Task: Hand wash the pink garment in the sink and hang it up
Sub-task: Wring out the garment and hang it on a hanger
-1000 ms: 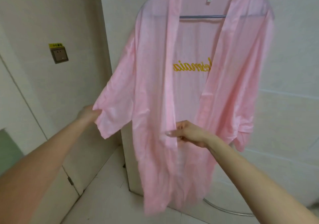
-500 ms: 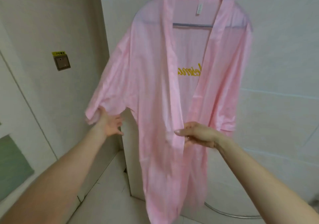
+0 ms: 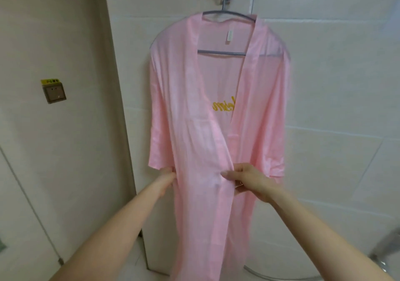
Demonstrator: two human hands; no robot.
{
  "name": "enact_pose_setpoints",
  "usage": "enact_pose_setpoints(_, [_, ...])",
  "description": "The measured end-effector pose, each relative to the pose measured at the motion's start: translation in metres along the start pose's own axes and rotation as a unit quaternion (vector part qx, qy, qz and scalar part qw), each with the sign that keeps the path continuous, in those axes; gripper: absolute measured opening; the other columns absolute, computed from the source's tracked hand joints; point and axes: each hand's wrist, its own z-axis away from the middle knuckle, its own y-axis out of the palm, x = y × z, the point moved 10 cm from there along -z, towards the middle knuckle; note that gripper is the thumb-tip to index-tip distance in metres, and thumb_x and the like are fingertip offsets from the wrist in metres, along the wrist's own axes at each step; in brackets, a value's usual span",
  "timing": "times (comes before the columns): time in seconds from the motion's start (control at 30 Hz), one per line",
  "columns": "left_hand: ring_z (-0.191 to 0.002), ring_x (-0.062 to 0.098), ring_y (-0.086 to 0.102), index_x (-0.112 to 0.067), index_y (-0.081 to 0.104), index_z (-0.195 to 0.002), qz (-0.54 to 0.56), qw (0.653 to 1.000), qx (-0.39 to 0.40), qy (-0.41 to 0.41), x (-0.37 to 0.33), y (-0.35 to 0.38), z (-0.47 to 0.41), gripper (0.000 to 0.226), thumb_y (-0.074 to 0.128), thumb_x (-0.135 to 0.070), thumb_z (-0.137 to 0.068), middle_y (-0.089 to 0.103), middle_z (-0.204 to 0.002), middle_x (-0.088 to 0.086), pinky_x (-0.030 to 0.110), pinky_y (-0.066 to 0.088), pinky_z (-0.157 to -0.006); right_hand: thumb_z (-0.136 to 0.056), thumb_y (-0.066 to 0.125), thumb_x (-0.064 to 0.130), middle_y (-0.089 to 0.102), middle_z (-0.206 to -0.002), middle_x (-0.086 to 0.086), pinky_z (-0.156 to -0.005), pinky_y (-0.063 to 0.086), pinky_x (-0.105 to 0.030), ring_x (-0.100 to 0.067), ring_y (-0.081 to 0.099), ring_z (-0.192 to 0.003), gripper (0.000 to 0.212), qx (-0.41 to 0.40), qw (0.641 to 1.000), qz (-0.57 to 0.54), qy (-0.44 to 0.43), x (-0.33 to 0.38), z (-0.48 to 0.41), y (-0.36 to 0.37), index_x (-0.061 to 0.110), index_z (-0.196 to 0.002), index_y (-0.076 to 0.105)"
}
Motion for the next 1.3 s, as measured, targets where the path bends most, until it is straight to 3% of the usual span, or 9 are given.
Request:
enact_pose_setpoints(0.1, [-0.086,0.025,0.057,-0.005,0.062,-0.091,0.004,0.99,-0.133,0.038,0.01,-0.069,-0.003,0.017,0.073,-0.007,-0.078,0.061,-0.092,0.014,0.034,0.047,-0.077,-0.091,0.062,0.019,0.063,-0.077,-0.01,-0.068,0.056,-0.038,-0.022,0.06,-0.071,0.018,-0.198,0.978,0.058,-0.018,-0.015,-0.008,-0.048,0.002,-0.086,0.068])
enact_pose_setpoints(0.23, [-0.061,0.02,0.047,-0.004,0.055,-0.085,-0.068,0.972,-0.211,0.079,0.003,-0.135,0.018,0.011,0.065,0.0,-0.085,0.056,-0.077,0.01,0.012,0.039,-0.045,-0.089,0.063,0.019,0.056,-0.056,0.003,-0.063,0.046,-0.034,-0.02,0.054,-0.062,0.032,-0.171,0.975,0.138,-0.03,-0.022,-0.023,-0.034,0.018,-0.058,0.056])
enact_pose_setpoints(0.37, [-0.076,0.023,0.053,-0.007,0.057,-0.089,-0.199,0.954,-0.209,0.082,0.002,-0.17,0.028,0.014,0.069,-0.01,-0.083,0.06,-0.081,0.012,0.028,0.038,-0.063,-0.088,0.062,0.01,0.047,-0.051,0.004,-0.069,0.051,-0.038,-0.019,0.048,-0.061,0.04,-0.168,0.977,0.124,-0.032,-0.015,-0.027,-0.01,0.019,-0.052,0.048])
enact_pose_setpoints(0.53, [-0.068,0.023,0.053,-0.014,0.054,-0.089,-0.288,0.926,-0.23,0.086,-0.006,-0.187,0.049,0.019,0.072,-0.016,-0.082,0.059,-0.083,0.006,0.026,0.038,-0.056,-0.083,0.069,0.007,0.053,-0.082,-0.015,-0.073,0.058,-0.037,-0.021,0.067,-0.068,0.02,0.242,0.965,-0.041,0.092,-0.011,0.003,0.071,0.0,-0.097,0.058])
enact_pose_setpoints(0.73, [-0.085,0.03,0.062,-0.011,0.058,-0.092,-0.354,0.9,-0.24,0.078,-0.01,-0.2,0.047,0.014,0.062,-0.024,-0.089,0.067,-0.092,0.013,0.033,0.044,-0.07,-0.088,0.059,0.008,0.064,-0.063,-0.006,-0.074,0.058,-0.047,-0.026,0.067,-0.065,0.027,-0.161,0.964,0.207,-0.04,0.005,-0.032,0.005,0.007,-0.061,0.059])
enact_pose_setpoints(0.93, [-0.056,0.033,0.068,-0.005,0.034,-0.114,-0.152,0.98,-0.124,0.019,0.025,-0.18,0.035,0.026,0.036,-0.029,-0.103,0.063,-0.078,0.024,0.046,0.058,-0.063,-0.097,0.046,0.014,0.062,-0.077,-0.01,-0.046,0.049,-0.024,-0.021,0.062,-0.053,0.018,-0.085,0.987,0.139,-0.005,-0.003,-0.034,0.031,0.01,-0.08,0.05])
enact_pose_setpoints(1.07, [-0.068,0.021,0.066,0.002,0.039,-0.127,-0.14,0.989,-0.038,0.028,0.039,-0.166,0.037,0.043,0.058,-0.019,-0.094,0.06,-0.106,0.026,0.025,0.058,-0.056,-0.097,0.055,0.018,0.065,-0.08,-0.027,-0.07,0.06,-0.04,-0.037,0.069,-0.074,0.019,-0.014,0.998,-0.036,0.051,-0.027,-0.033,0.045,0.01,-0.085,0.043])
enact_pose_setpoints(1.2, [-0.057,0.013,0.055,0.0,0.052,-0.126,-0.263,0.964,-0.037,0.028,0.052,-0.167,0.042,0.046,0.066,0.004,-0.083,0.06,-0.1,0.011,0.013,0.042,-0.041,-0.081,0.075,0.01,0.058,-0.063,-0.012,-0.077,0.059,-0.044,-0.035,0.067,-0.074,0.034,-0.03,0.997,0.052,0.049,-0.041,-0.03,0.04,0.012,-0.066,0.044])
enact_pose_setpoints(1.3, [-0.055,0.017,0.063,0.0,0.043,-0.13,-0.21,0.977,-0.044,0.005,0.062,-0.169,0.039,0.037,0.053,-0.001,-0.094,0.058,-0.11,0.02,0.02,0.05,-0.04,-0.091,0.063,0.014,0.066,-0.089,-0.02,-0.078,0.058,-0.048,-0.031,0.069,-0.082,0.018,-0.037,0.996,0.039,0.068,-0.052,-0.032,0.042,-0.002,-0.097,0.057])
